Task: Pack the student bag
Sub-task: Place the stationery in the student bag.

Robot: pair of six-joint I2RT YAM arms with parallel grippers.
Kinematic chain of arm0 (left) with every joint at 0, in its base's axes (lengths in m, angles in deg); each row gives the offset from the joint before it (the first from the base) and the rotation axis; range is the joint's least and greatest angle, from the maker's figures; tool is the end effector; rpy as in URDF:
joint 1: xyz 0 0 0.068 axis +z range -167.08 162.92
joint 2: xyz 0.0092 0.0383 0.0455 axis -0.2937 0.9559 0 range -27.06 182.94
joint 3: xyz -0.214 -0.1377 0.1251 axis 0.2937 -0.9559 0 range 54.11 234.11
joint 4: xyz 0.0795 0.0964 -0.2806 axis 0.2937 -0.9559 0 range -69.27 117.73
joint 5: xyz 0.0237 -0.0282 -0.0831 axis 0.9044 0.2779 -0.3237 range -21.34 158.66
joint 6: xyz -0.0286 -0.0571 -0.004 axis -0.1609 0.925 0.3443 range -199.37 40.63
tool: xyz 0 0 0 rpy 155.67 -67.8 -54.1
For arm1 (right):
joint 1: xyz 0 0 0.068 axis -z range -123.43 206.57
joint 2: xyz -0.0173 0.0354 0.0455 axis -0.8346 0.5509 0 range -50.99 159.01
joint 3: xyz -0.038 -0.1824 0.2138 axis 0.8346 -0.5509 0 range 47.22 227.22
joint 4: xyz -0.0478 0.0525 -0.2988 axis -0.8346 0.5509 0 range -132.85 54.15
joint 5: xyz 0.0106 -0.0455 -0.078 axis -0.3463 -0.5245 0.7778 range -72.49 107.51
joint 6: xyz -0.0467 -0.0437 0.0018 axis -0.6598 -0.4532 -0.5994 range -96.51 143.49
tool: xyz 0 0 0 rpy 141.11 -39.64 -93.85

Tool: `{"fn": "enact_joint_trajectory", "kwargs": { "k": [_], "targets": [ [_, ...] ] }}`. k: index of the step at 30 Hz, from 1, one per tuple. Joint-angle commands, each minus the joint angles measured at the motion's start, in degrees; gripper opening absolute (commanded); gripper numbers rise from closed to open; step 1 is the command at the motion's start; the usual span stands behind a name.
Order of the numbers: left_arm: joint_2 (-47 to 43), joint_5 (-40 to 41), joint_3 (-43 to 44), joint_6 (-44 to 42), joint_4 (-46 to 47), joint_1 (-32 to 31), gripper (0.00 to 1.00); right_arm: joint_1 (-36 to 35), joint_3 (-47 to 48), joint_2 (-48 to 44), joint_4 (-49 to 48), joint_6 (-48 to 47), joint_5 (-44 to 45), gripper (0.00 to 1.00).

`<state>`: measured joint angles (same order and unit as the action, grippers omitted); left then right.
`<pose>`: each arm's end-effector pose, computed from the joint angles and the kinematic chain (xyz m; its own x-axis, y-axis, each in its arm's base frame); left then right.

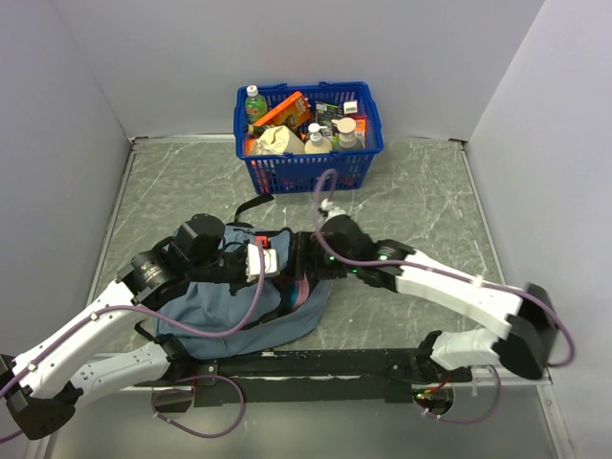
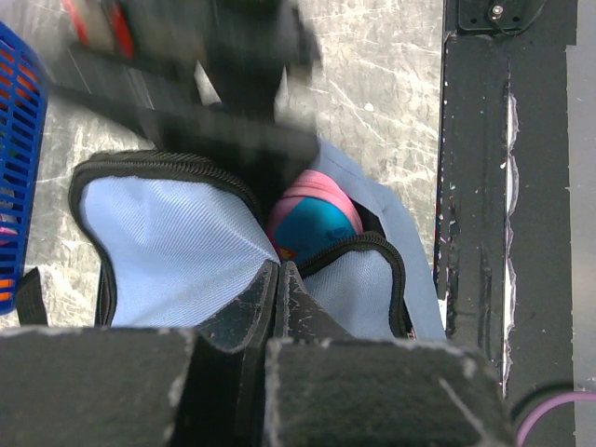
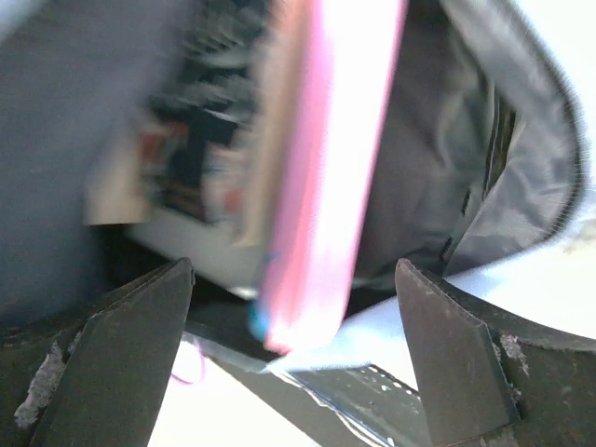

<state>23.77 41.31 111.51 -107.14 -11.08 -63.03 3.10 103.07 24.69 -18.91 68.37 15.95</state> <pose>0.1440 -0.1816 0.3570 0.0952 0.4968 -0.8626 0.9767 0.1207 0.1772 0.1997 0.2720 0.2516 -0.8669 0.0147 -0.4983 -0.2869 0.8026 0.5229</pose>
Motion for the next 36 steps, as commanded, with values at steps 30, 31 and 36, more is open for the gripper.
{"fn": "enact_joint_trajectory", "kwargs": {
  "k": [30,31,36],
  "targets": [
    [1.3,-0.2,2.6,10.3,9.9,-0.1,0.71,-2.2,-9.0,-21.3,9.0,-7.0,14.6,0.28],
    [1.3,0.3,2.9,10.6,9.9,-0.1,0.71,-3.7,-10.0,-23.2,5.7,-8.9,14.2,0.35],
    [0.7,5.6,5.7,12.3,6.6,2.3,0.77,-16.4,-13.2,-27.3,-4.0,-16.1,15.7,0.48]
  ]
}}
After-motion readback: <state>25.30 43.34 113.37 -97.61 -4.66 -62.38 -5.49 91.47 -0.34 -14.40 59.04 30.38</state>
